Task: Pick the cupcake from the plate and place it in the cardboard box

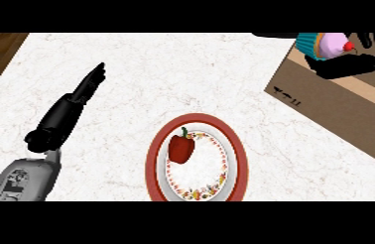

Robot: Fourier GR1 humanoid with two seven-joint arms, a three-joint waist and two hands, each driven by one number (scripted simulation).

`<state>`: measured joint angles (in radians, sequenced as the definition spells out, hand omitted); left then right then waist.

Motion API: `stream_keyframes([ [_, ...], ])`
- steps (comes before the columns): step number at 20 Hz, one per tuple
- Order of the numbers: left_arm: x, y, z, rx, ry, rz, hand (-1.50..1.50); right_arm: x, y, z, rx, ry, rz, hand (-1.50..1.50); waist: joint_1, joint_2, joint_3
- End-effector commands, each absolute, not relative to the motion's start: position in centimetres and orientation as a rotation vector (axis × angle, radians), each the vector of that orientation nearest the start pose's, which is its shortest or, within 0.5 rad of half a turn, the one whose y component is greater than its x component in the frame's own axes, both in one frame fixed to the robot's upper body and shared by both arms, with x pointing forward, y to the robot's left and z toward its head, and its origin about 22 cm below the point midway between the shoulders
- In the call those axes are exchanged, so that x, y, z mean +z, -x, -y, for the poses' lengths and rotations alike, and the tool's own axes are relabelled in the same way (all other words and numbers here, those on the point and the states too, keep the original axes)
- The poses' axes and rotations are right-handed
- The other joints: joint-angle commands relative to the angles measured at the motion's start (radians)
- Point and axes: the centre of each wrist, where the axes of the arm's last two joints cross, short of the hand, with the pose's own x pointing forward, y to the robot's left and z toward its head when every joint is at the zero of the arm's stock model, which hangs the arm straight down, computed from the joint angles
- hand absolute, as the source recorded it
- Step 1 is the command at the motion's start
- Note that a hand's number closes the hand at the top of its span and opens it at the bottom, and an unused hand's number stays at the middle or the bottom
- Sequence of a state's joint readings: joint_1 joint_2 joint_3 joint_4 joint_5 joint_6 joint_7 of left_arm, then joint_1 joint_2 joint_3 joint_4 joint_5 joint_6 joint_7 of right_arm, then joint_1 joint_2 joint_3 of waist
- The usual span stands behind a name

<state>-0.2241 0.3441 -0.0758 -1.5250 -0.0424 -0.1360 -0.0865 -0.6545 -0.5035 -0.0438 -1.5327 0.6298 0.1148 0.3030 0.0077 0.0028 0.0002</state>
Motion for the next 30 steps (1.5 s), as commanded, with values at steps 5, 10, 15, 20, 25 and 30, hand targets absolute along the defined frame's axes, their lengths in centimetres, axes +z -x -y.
stream_keyframes([
  [5,8.0,-29.5,-25.1,-0.558,-0.080,1.761,0.00,23.1,-37.9,33.2,0.887,1.119,1.434,1.50,0.011,0.001,0.000],
  [10,6.8,-29.5,-26.4,-0.560,-0.081,1.756,0.00,21.0,-38.3,39.6,0.970,0.966,1.226,1.50,0.023,0.010,0.001],
  [15,6.6,-29.1,-26.3,-0.542,-0.083,1.754,0.00,19.8,-39.8,40.2,1.097,0.898,1.105,1.50,0.030,0.007,0.000],
  [20,7.0,-29.9,-26.2,-0.552,-0.057,1.774,0.00,17.0,-39.4,43.0,1.156,0.744,1.046,-1.50,0.030,0.011,0.001],
  [25,6.8,-30.0,-25.9,-0.550,-0.079,1.740,0.00,19.2,-39.1,44.6,1.175,0.619,1.259,-1.50,0.015,0.005,0.001],
  [30,6.4,-29.7,-26.1,-0.549,-0.096,1.760,0.00,17.9,-40.3,43.7,0.673,0.376,1.689,-1.50,0.009,0.000,0.005],
])
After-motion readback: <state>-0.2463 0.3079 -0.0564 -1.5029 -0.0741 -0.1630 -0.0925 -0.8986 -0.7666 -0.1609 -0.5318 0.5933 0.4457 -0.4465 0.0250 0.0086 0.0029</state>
